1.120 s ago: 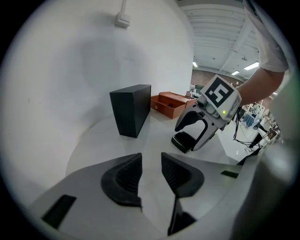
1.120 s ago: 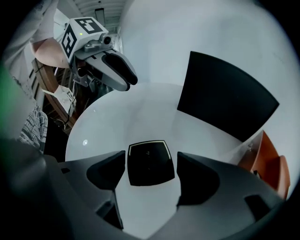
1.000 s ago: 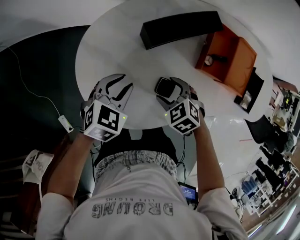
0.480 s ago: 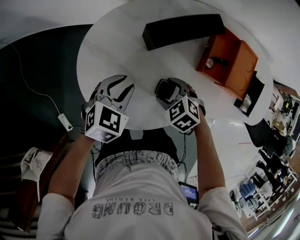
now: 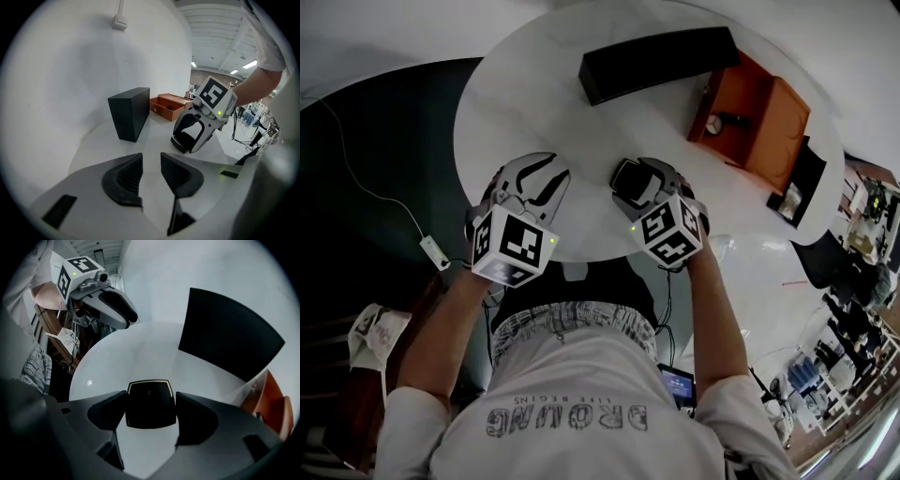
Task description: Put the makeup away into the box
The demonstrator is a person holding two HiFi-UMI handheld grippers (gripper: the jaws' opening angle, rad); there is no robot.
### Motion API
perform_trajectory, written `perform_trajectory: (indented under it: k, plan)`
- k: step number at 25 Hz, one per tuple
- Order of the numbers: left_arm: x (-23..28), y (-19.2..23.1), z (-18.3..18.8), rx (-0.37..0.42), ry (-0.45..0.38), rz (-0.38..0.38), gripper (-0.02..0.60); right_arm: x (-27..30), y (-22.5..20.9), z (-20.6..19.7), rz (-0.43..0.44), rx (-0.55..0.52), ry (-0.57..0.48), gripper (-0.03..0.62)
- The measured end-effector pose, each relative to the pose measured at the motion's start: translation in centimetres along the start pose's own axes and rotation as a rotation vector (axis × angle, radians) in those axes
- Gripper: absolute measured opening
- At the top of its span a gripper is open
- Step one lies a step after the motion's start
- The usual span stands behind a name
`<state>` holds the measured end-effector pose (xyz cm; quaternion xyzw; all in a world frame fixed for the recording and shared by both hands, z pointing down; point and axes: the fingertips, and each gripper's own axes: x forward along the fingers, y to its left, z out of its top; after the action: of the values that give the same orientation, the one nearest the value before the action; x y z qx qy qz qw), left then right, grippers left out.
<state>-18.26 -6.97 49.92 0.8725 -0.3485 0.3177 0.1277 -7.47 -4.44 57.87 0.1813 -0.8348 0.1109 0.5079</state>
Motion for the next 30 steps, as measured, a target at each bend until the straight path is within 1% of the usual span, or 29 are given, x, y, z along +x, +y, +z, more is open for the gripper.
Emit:
perform_trajectory:
  k: [7, 10, 14, 17, 20, 24, 27, 30]
  plan:
    - [-0.9, 0.2, 2.4, 0.044, -0.059, -0.044, 0.133, -3.2, -1.0, 1.7, -0.100, 0.068, -0.050, 0.345]
    - [-1.7, 0.6, 4.2, 0.054, -0.113, -0.071, 0.133, -4.9, -1.6, 2.7, -0.150, 0.088, -0.069, 0.345]
    - [-2.8, 0.8, 6.4, 0.056, -0.196, -0.124, 0.133, -7.1, -2.6, 4.2, -0.220, 0.108, -0.092, 0.345]
    - [-3.5, 0.9, 7.7, 0.074, -0.230, -0.144, 0.132, -8.9, -3.5, 4.8, -0.275, 0.125, -0.106, 0.345]
    - [-4.1, 0.5, 8.7, 0.082, -0.249, -0.155, 0.130, -10.8, -4.6, 4.7, -0.319, 0.143, -0.114, 0.345]
    - [-4.0, -0.4, 9.7, 0.084, -0.255, -0.160, 0.130, -12.6, -6.8, 4.2, -0.348, 0.152, -0.124, 0.345]
    - [-3.3, -1.3, 10.4, 0.082, -0.253, -0.162, 0.130, -13.4, -8.6, 3.7, -0.360, 0.139, -0.131, 0.345]
    - [-2.4, -2.4, 11.2, 0.071, -0.246, -0.153, 0.131, -14.0, -10.6, 3.2, -0.354, 0.122, -0.152, 0.345]
